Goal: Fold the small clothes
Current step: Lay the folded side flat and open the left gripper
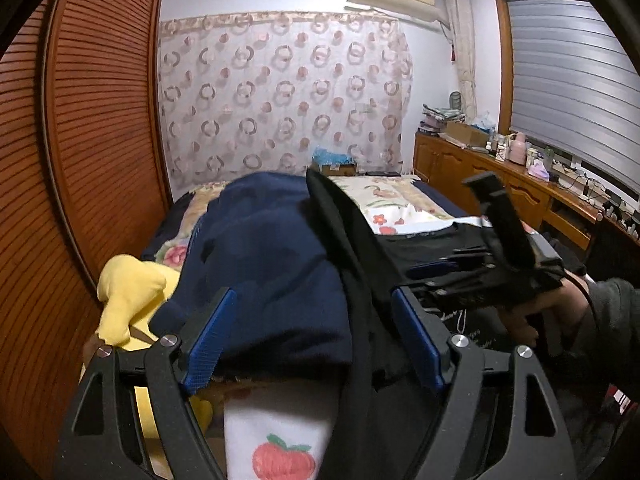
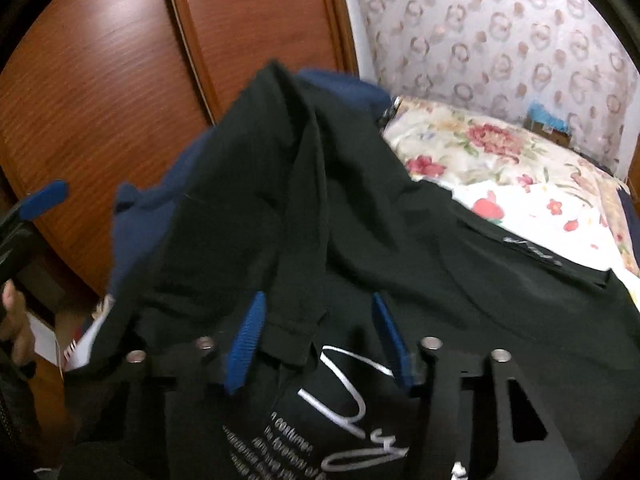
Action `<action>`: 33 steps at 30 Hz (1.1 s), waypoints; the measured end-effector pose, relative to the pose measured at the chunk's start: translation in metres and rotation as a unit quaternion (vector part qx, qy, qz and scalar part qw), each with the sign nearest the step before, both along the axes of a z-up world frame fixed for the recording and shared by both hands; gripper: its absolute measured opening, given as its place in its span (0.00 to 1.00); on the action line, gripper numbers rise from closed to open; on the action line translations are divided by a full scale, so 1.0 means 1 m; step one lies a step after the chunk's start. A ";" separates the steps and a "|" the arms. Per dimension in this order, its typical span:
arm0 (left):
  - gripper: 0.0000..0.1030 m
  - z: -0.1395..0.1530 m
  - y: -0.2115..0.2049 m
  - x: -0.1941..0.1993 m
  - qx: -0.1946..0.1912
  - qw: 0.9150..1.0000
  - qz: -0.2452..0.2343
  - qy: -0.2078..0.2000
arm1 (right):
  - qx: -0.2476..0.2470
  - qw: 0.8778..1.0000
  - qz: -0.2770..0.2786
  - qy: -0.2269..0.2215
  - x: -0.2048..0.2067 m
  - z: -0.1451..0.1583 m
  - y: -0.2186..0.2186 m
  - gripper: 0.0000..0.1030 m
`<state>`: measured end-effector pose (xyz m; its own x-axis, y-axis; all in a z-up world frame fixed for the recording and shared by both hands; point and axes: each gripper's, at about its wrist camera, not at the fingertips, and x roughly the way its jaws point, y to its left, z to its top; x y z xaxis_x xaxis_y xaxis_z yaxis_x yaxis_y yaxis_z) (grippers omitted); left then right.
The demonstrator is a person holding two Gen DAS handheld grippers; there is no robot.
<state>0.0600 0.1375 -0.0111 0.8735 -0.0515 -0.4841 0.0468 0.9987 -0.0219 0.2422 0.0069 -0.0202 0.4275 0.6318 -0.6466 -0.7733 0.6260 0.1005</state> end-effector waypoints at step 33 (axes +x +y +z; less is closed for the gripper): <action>0.78 -0.016 -0.051 0.006 -0.006 0.999 -0.040 0.029 | -0.009 0.991 -0.110 -0.070 -0.034 0.043 -0.065 0.29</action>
